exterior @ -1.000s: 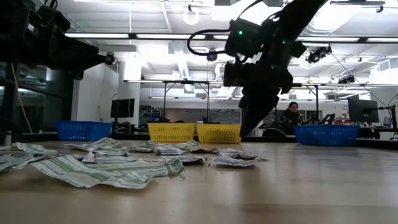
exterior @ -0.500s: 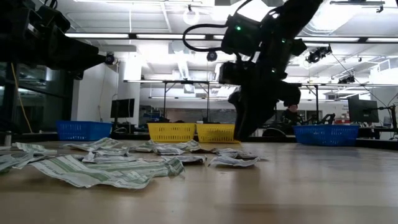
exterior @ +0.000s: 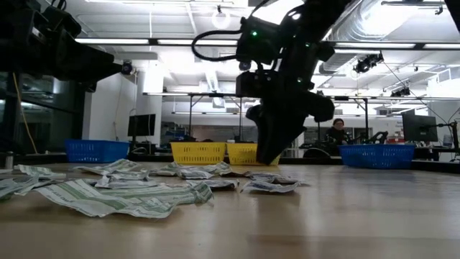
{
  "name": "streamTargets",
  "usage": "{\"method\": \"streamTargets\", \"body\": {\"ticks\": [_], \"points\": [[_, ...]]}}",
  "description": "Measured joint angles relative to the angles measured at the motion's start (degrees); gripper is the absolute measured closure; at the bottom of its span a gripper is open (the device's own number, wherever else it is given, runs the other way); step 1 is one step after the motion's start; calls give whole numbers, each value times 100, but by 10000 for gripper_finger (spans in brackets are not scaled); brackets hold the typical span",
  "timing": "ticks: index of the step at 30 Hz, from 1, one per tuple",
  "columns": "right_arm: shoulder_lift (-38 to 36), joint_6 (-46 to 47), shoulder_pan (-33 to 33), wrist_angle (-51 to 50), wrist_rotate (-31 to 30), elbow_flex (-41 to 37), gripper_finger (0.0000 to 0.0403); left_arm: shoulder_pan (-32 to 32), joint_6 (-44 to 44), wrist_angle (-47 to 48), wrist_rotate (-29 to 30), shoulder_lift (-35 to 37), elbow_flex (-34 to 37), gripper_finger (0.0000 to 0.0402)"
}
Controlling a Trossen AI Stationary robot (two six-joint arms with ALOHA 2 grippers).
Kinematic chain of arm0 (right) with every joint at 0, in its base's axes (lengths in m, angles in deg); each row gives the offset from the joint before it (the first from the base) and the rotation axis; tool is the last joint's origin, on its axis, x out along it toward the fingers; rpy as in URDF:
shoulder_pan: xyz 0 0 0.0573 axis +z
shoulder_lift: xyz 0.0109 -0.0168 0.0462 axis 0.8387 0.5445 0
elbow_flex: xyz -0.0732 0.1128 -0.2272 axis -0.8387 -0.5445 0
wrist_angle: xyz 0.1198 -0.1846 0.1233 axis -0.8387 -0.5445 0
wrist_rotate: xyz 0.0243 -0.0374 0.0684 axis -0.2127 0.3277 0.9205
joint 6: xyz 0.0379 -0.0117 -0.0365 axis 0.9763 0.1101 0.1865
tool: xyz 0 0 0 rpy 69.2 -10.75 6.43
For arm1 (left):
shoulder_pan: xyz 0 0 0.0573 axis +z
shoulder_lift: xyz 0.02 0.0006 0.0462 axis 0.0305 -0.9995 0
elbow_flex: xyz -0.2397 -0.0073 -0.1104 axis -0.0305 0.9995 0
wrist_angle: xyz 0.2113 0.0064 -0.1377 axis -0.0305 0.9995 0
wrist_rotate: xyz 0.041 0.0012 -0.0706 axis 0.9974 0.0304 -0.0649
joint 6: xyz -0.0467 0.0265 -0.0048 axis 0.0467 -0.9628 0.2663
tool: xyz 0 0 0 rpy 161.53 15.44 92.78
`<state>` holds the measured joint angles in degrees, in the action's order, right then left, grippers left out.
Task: Pick & Place First Aid Supplies
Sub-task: Put the black towelette pack into the right blue bin
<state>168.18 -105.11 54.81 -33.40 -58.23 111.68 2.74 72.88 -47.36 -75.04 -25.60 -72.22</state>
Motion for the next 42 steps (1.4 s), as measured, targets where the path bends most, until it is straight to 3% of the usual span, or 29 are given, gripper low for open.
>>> {"method": "streamTargets", "body": {"ticks": [13, 32, 42], "points": [[225, -3, 108, -448, 18, 263, 289, 0, 0, -1, 2, 0, 0, 229], [436, 26, 149, -219, -27, 276, 290, -1, 0, -1, 2, 1, 0, 229], [478, 146, 157, -297, 47, 276, 373, -1, 0, -1, 1, 0, 0, 229]]}}
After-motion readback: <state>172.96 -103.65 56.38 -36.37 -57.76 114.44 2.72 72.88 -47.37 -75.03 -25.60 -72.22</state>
